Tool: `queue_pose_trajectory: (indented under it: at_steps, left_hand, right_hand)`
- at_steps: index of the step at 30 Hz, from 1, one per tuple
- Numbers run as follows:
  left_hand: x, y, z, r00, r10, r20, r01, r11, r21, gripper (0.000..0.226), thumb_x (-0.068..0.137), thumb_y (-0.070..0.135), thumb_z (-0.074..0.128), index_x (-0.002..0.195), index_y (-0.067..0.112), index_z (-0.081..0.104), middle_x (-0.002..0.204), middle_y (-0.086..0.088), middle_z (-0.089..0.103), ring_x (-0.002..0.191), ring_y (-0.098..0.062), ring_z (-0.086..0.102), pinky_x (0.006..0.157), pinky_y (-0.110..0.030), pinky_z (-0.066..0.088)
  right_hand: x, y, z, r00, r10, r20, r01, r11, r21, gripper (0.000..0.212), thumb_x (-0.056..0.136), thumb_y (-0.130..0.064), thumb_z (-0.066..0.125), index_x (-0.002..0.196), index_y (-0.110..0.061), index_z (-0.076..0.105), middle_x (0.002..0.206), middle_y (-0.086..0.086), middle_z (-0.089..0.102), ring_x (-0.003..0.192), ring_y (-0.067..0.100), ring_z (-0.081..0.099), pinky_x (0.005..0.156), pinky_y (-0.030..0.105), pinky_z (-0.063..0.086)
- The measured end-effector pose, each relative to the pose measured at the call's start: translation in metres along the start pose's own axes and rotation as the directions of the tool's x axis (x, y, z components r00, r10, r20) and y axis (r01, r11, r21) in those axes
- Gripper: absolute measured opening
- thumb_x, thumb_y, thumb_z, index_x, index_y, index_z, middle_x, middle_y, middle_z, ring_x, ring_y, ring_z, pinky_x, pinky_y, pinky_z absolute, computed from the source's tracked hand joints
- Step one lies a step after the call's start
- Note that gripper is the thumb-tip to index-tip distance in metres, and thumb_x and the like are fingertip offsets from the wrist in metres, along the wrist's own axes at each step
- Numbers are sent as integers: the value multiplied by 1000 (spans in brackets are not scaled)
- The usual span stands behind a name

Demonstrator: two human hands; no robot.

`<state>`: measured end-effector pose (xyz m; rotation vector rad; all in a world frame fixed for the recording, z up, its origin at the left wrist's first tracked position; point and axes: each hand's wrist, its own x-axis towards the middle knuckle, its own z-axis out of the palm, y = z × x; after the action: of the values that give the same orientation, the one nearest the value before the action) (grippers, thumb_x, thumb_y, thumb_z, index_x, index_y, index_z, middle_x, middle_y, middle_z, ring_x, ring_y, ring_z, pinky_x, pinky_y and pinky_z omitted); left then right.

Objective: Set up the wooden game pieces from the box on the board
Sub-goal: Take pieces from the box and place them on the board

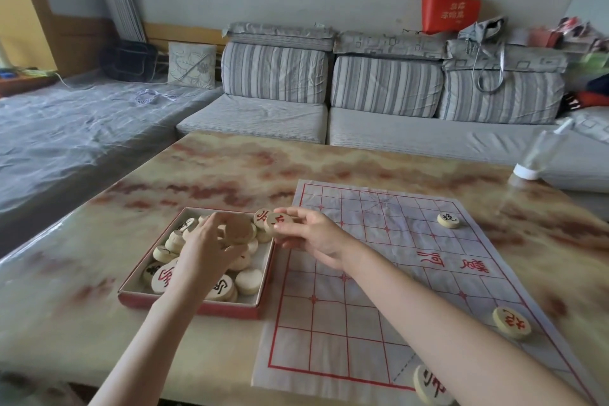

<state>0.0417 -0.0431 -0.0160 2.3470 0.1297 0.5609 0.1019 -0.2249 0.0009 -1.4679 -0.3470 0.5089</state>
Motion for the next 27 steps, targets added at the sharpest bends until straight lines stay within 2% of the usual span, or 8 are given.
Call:
queue_pose_trajectory:
  at_steps: [2,4,8,12,17,22,24,27]
  left_hand:
    - [-2,6,4,1000,-10,23,12,997,-70,44,67,10,78,107,15,59,90,4,60,84,-20,63,70,-21,47]
    - [-3,11,9,1000,0,24,2,995,-103,54,66,11,79,116,15,56,100,-1,62,90,-21,62,81,-32,50]
    - [-4,27,23,998,58,27,-55,993,-108,54,66,12,80,116,16,60,103,-2,61,87,-17,58,78,-23,41]
    - [-6,49,44,989,124,79,-116,988,-98,42,66,7,77,106,11,65,95,1,60,93,-23,59,77,-19,36]
    - [-4,82,71,981,127,145,-106,984,-143,44,67,17,77,109,18,63,98,0,62,85,-14,57,73,-17,37]
    - [-2,105,102,966,158,206,-122,977,-177,46,67,16,77,110,20,62,103,2,63,90,-10,59,69,-4,36]
    - [0,114,115,956,184,227,-143,972,-185,46,67,17,78,109,20,61,103,2,64,89,-9,58,69,-4,36]
    - [-1,128,136,942,208,262,-158,967,-202,45,67,16,78,109,20,60,105,1,64,88,-8,57,65,-4,36]
  right_hand:
    - [-9,-1,-9,999,22,-27,-23,999,-35,47,79,5,67,121,-10,52,103,7,61,87,13,60,69,19,52]
    - [-16,0,-20,995,33,-98,-44,993,-112,54,74,8,70,122,-9,52,103,9,60,90,13,59,74,19,54]
    - [-35,1,-44,975,-10,-221,-44,971,-235,55,71,7,72,121,-6,53,102,7,56,84,7,56,63,14,54]
    - [-54,0,-75,950,-41,-311,-55,954,-295,52,70,5,75,116,-10,55,95,0,59,84,9,57,70,19,55]
    - [-73,-2,-110,921,-63,-385,-78,937,-340,55,71,-1,76,120,-13,54,98,-1,59,80,6,56,62,15,50]
    - [-91,1,-148,890,-97,-446,-90,921,-380,55,70,-4,77,120,-14,55,108,2,60,92,12,57,73,23,51]
    - [-100,4,-164,875,-99,-473,-113,910,-398,55,70,-6,77,120,-16,55,105,-2,60,93,11,57,76,22,52]
    - [-114,9,-188,852,-89,-516,-143,908,-393,54,69,-8,77,118,-18,56,104,-4,61,94,12,59,83,30,55]
